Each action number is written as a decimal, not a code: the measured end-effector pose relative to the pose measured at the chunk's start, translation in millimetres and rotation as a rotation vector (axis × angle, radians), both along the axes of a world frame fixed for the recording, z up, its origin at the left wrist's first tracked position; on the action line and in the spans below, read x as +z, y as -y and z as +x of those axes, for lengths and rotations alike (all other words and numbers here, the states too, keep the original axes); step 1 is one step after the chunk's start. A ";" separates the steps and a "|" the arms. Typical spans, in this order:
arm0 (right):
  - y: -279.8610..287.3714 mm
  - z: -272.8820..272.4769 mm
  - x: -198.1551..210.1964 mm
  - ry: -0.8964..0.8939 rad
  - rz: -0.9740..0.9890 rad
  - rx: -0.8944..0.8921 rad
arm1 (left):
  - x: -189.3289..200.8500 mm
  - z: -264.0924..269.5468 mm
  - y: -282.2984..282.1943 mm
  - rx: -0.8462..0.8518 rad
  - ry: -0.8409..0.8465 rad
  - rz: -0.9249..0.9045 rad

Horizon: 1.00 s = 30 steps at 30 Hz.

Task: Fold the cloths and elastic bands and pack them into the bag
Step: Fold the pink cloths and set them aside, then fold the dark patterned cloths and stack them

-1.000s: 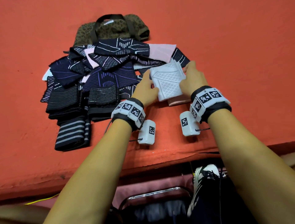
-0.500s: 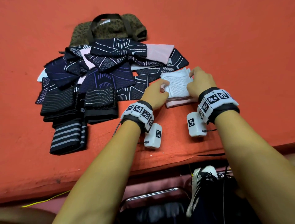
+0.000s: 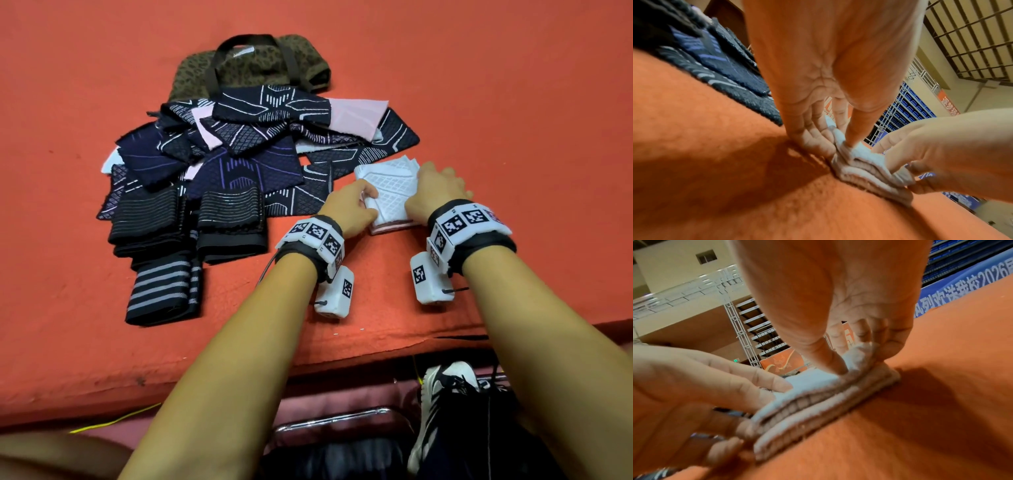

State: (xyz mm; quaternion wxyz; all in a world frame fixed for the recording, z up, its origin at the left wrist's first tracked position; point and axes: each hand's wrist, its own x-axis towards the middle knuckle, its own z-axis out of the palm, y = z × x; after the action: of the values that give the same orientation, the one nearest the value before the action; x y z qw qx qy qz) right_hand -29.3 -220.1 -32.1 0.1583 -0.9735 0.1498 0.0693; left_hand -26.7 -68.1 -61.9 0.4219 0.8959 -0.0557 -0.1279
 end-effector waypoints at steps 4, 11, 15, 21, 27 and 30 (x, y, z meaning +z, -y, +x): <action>-21.8 1.3 12.4 0.136 -0.058 0.130 | 7.8 1.5 -18.9 0.018 0.004 0.053; -87.1 4.1 6.5 0.141 0.013 0.504 | 19.6 4.9 -73.8 0.108 0.115 0.295; -110.5 10.3 -5.9 0.045 0.052 0.486 | 16.5 2.4 -93.2 0.078 0.091 0.428; -116.5 14.9 -18.0 -0.013 0.060 0.428 | 3.8 -1.5 -101.9 0.025 0.066 0.527; -115.2 19.5 -14.0 0.019 0.156 0.454 | 0.8 1.7 -106.5 0.021 0.081 0.521; -114.0 15.6 -13.5 0.032 0.131 0.451 | -0.6 1.6 -107.3 0.023 0.090 0.518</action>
State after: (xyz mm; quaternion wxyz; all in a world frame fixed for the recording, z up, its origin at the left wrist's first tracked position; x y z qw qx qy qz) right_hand -13.6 -106.1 -45.6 0.2041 -0.9709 -0.0787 0.0971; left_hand -25.1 39.2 -62.5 0.1770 0.9794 -0.0296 -0.0930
